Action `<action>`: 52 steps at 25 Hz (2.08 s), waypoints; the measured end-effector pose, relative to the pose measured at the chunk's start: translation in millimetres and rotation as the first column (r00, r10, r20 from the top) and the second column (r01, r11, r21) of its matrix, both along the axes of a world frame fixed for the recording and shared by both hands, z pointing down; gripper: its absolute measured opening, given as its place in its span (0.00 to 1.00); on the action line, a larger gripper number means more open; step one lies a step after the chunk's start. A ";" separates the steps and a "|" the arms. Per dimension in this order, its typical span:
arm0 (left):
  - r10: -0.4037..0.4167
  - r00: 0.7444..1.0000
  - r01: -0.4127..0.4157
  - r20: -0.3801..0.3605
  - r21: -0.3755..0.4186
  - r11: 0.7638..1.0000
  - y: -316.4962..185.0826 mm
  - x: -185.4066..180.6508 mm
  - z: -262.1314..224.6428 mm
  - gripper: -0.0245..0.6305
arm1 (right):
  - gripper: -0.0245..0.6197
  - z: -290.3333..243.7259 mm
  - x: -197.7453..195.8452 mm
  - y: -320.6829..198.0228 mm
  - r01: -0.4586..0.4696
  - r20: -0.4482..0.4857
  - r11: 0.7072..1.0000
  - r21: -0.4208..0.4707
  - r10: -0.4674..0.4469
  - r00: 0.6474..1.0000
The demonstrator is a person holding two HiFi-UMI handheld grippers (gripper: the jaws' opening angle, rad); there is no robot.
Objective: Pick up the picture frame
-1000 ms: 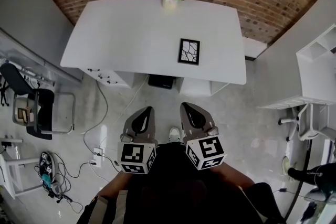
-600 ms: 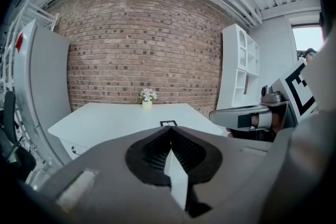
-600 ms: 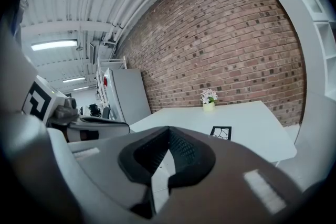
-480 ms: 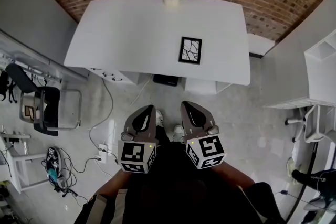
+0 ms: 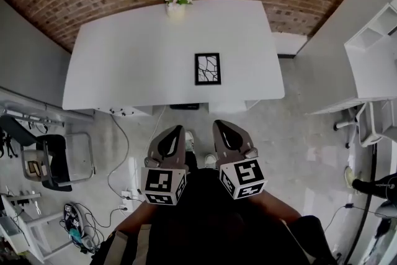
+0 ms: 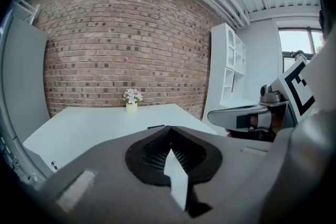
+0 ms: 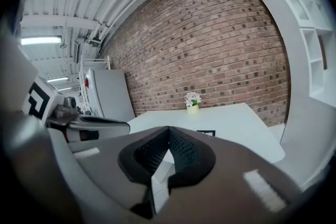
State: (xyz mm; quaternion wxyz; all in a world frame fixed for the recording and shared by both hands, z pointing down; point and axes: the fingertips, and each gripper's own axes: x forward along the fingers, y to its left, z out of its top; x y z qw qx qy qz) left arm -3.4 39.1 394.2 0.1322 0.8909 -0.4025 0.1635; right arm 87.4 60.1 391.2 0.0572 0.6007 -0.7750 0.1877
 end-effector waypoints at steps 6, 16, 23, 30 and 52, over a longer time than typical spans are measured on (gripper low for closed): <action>0.062 0.998 -0.063 -0.023 -0.029 0.998 -42.6 10.6 9.5 0.04 | 0.04 11.0 8.8 -35.5 -0.064 -0.018 0.997 -0.039 0.063 0.998; 0.158 0.985 -0.162 -0.075 -0.055 0.985 -112.5 16.6 20.2 0.04 | 0.04 24.8 22.8 -90.2 -0.210 -0.086 0.973 -0.091 0.203 0.975; 0.254 0.961 -0.261 -0.110 -0.063 0.963 -146.5 26.0 23.2 0.04 | 0.04 25.8 31.5 -113.4 -0.329 -0.138 0.937 -0.117 0.313 0.940; 0.324 0.938 -0.337 -0.123 -0.099 0.936 -158.6 36.3 37.7 0.04 | 0.04 33.6 28.7 -122.7 -0.375 -0.182 0.914 -0.155 0.346 0.920; 0.216 0.976 -0.217 -0.039 -0.317 0.923 -197.7 66.1 127.2 0.08 | 0.04 137.2 65.9 -163.0 -0.259 -0.161 0.867 -0.426 0.210 0.964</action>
